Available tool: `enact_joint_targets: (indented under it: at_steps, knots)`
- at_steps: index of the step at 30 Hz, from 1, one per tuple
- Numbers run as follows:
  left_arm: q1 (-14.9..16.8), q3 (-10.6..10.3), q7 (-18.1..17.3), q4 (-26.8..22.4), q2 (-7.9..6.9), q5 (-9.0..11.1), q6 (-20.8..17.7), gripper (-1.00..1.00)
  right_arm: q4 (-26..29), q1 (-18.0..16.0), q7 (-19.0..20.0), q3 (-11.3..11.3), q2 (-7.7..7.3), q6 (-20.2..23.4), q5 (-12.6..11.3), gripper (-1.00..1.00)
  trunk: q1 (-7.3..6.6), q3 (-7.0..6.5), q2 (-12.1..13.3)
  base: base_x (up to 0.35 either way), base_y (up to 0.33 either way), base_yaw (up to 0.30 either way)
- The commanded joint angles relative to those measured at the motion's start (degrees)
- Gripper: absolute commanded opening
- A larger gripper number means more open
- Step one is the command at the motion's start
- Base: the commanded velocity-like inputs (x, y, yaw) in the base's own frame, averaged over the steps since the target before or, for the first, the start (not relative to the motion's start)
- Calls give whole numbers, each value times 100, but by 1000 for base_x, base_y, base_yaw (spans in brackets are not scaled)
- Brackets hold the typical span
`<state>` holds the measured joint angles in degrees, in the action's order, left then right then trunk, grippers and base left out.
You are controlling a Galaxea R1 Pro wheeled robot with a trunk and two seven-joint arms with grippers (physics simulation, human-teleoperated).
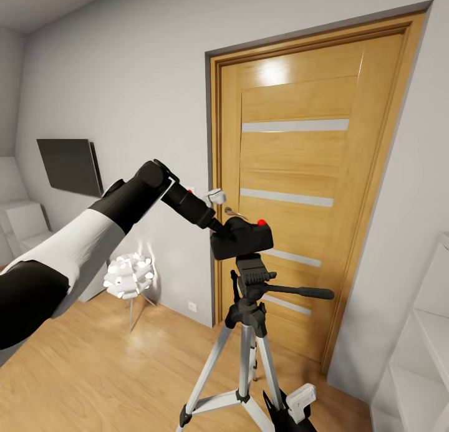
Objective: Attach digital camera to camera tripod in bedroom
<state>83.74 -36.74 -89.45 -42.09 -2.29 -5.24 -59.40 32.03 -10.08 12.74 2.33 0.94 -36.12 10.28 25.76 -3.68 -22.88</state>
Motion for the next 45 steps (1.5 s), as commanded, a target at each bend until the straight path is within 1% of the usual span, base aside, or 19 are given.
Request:
enact_joint_targets:
  at_steps: [1,15,35,36,45]
  knots:
    - [2,-3,-55,-8,-1,-53,-60,-100,-3,-3,10,-13,2,-18,26,-100,2,2,-4,0,0,0]
    - [2,5,-55,-10,144,-47,-60,-100,-3,-3,10,-13,2,-18,26,-100,2,2,-4,0,0,0]
    - [2,-2,-55,-9,164,-47,-60,-100,-3,-3,10,-13,2,-18,26,-100,2,2,-4,0,0,0]
    - [2,-3,-55,-7,163,-47,-60,100,-3,-3,10,-13,2,-18,26,-100,2,2,-4,0,0,0]
    - [2,-9,-55,-8,163,-47,-60,100,-3,-3,10,-13,2,-18,26,-100,2,2,-4,0,0,0]
